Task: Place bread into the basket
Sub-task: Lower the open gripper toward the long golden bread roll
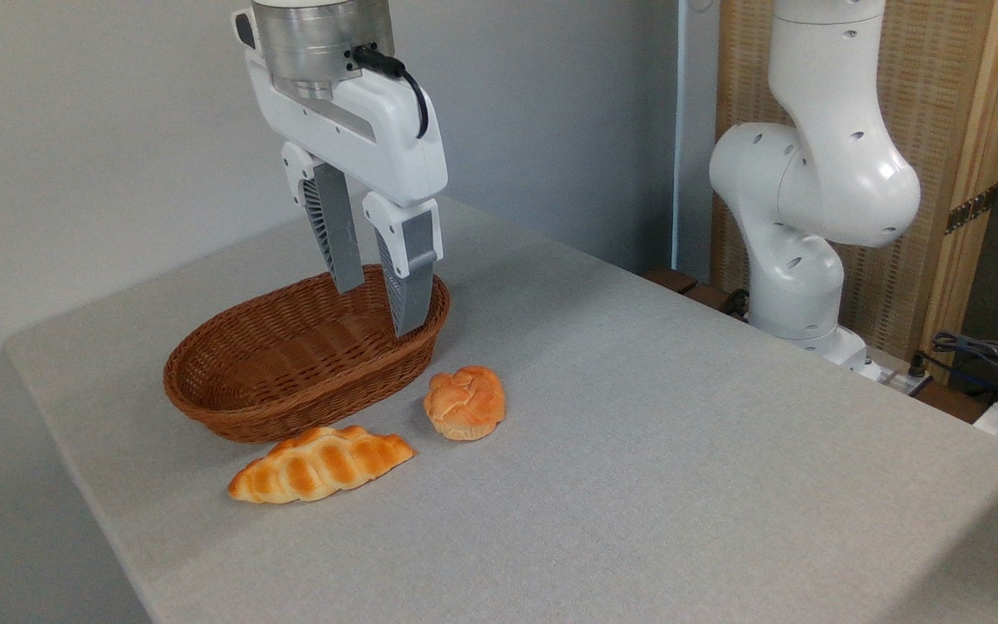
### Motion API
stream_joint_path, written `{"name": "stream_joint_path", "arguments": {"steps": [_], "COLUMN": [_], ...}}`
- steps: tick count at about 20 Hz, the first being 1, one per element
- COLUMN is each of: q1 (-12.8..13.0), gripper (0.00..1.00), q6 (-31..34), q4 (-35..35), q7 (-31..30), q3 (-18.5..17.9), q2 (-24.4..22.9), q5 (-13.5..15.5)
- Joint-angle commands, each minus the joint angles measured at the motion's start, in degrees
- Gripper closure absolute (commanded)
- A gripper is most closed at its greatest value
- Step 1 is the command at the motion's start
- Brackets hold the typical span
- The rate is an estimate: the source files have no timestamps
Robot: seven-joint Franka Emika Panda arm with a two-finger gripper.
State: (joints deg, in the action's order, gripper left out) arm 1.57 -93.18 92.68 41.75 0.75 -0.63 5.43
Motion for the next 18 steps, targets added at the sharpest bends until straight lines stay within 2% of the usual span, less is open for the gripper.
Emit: {"name": "stream_joint_path", "arguments": {"steps": [1, 7, 10, 15, 18], "q1": [0.3, 0.3, 0.3, 0.2, 0.2], "gripper": [0.00, 0.00, 0.00, 0.00, 0.00], "q6": [1.6, 1.0, -2.1, -18.0, -25.4], "q4": [-1.4, -1.2, 0.2, 14.1, 19.5], "q7": [0.7, 0.7, 0.6, 1.5, 7.0], "q3": [-0.5, -0.1, 0.6, 1.9, 2.5], "q2": [0.4, 0.3, 0.3, -1.9, -0.9], "q5": [-0.2, -0.3, -0.3, -0.4, -0.4]}}
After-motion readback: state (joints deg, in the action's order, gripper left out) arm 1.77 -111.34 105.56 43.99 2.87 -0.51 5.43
